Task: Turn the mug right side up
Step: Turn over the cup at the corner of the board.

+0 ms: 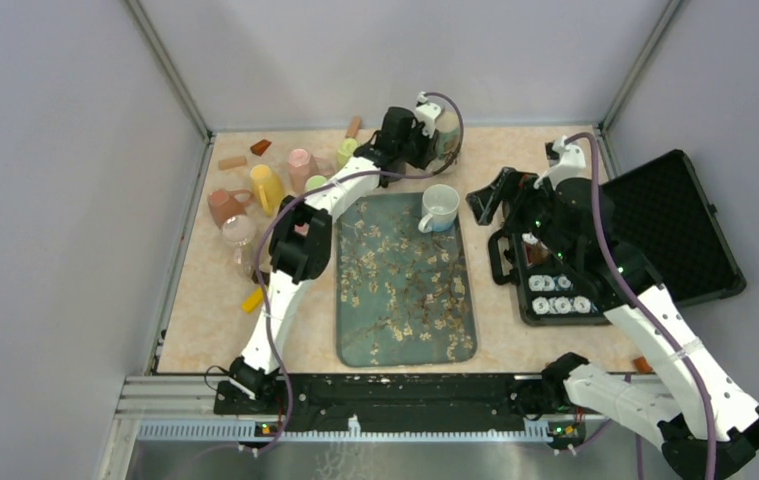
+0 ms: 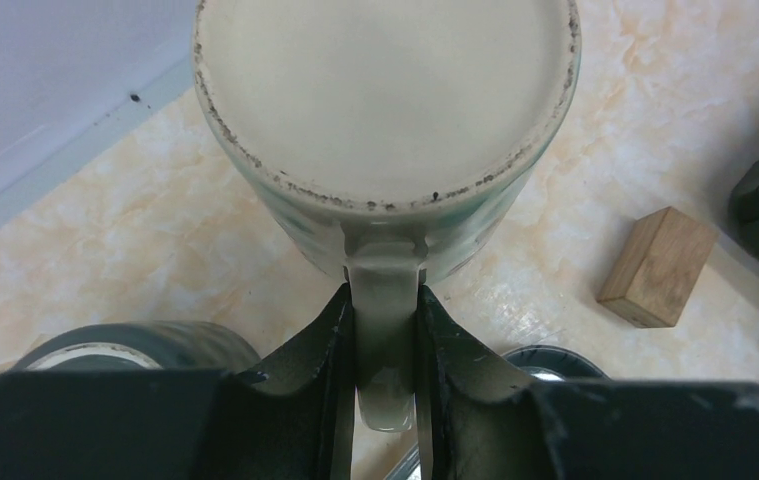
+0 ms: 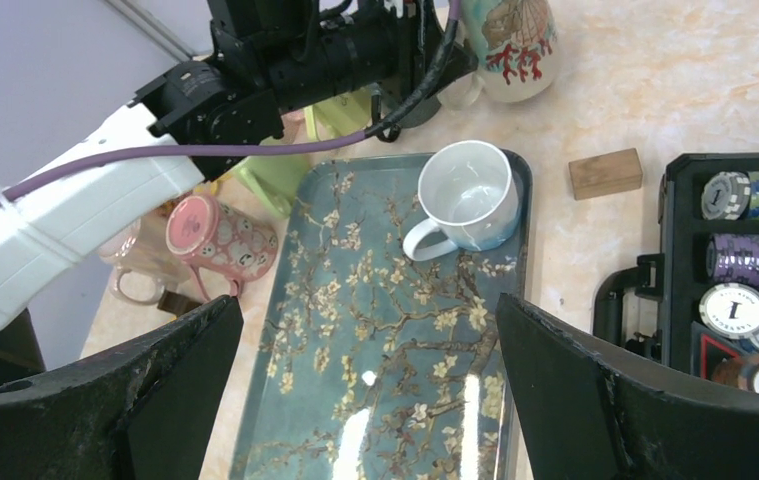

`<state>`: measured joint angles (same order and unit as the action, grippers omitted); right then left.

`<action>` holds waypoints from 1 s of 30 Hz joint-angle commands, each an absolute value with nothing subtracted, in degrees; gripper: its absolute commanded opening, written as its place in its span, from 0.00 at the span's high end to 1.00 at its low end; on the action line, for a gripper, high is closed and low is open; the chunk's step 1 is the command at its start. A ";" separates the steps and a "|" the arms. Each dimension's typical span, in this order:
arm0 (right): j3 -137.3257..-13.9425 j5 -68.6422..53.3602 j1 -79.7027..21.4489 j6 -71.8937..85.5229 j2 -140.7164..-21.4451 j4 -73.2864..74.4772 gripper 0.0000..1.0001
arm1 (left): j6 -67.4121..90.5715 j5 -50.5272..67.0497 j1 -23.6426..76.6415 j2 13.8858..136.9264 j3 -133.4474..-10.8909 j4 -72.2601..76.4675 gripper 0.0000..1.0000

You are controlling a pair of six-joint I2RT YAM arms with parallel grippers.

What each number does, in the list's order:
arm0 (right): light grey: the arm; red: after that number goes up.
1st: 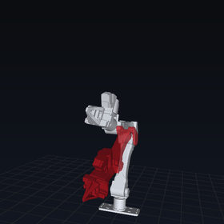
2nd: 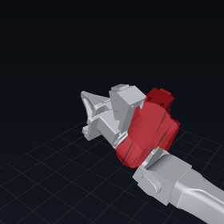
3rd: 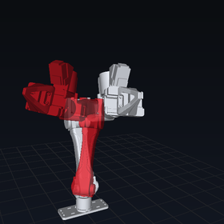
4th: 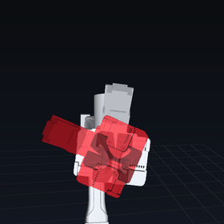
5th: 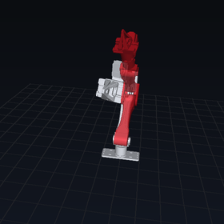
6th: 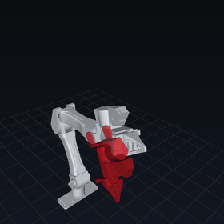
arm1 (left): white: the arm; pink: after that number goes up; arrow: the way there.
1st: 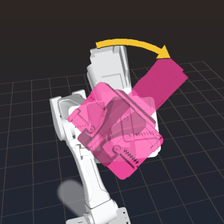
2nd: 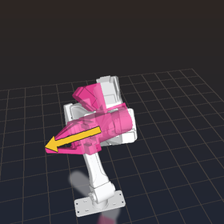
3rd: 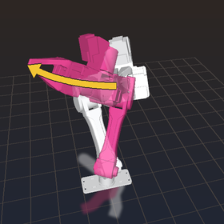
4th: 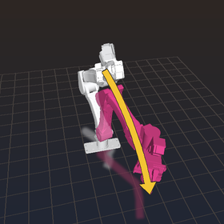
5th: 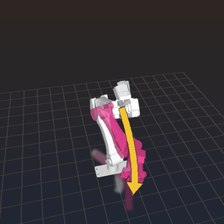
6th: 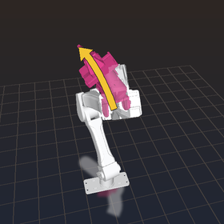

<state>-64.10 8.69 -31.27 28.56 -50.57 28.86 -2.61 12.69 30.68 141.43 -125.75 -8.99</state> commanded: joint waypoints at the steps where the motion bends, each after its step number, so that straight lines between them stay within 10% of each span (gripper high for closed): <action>1: -63.28 6.86 -31.04 28.96 -52.17 24.47 0.01 | -0.59 14.72 30.65 130.36 -126.94 2.41 1.00; 30: -56.72 -21.76 -19.04 40.06 -63.64 -7.56 0.01 | 17.33 24.49 30.96 112.99 -112.86 7.34 1.00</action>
<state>-58.04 -16.03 -20.23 35.57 -62.54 2.13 11.51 20.51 30.81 123.87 -115.09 -6.90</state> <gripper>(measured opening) 0.985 0.293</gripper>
